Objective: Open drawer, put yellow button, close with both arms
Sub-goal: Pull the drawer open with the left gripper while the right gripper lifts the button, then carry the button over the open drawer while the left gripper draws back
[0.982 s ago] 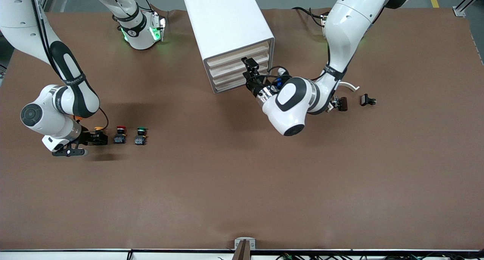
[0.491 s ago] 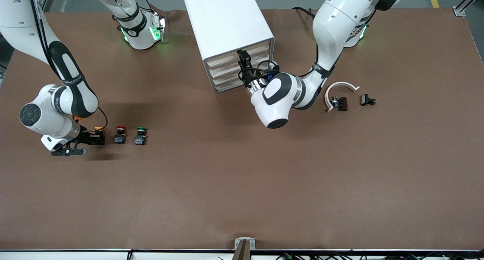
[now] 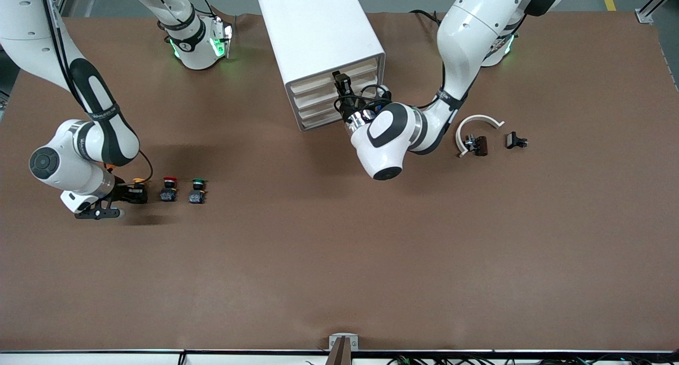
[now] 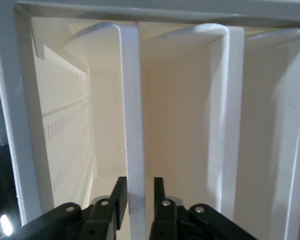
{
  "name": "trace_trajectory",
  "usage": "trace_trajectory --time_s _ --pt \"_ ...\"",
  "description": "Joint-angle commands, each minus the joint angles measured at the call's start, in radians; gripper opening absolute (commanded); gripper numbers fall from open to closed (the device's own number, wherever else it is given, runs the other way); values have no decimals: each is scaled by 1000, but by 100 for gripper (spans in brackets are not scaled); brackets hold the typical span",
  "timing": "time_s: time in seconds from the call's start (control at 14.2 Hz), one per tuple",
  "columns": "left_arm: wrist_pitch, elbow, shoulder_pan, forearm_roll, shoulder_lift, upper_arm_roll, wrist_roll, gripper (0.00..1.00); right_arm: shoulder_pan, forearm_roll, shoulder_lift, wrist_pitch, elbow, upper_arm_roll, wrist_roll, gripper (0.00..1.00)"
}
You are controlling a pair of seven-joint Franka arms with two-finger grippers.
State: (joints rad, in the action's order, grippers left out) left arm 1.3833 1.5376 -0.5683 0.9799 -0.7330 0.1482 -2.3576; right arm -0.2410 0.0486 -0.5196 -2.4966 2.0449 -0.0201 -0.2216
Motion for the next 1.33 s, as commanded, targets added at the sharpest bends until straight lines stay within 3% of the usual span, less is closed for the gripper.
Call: trace_trajectory --time_s 0.0,0.07,0.35,0.63,0.98,1.12,1.26 --pt "-20 -24 -2 17 -12 -6 -14 8 0 8 4 183 -101 -12 1 29" --pt "-20 -25 1 17 -12 -7 -17 0 5 7 9 249 -138 -12 1 29" --pt "-20 -30 13 11 -9 -18 -20 0 28 7 30 444 -281 -12 -1 29" --pt "-20 -92 73 16 -31 -47 -17 0 92 2 124 632 -365 -12 24 29" --pt "-12 -135 116 16 -46 -70 -8 0 230 8 236 846 -407 -12 276 29" --pt "-10 -163 116 16 -68 -90 -6 4 326 10 282 924 -407 -12 422 29" --pt "-9 -192 123 16 -83 -91 0 16 425 8 296 1020 -452 -15 580 29"
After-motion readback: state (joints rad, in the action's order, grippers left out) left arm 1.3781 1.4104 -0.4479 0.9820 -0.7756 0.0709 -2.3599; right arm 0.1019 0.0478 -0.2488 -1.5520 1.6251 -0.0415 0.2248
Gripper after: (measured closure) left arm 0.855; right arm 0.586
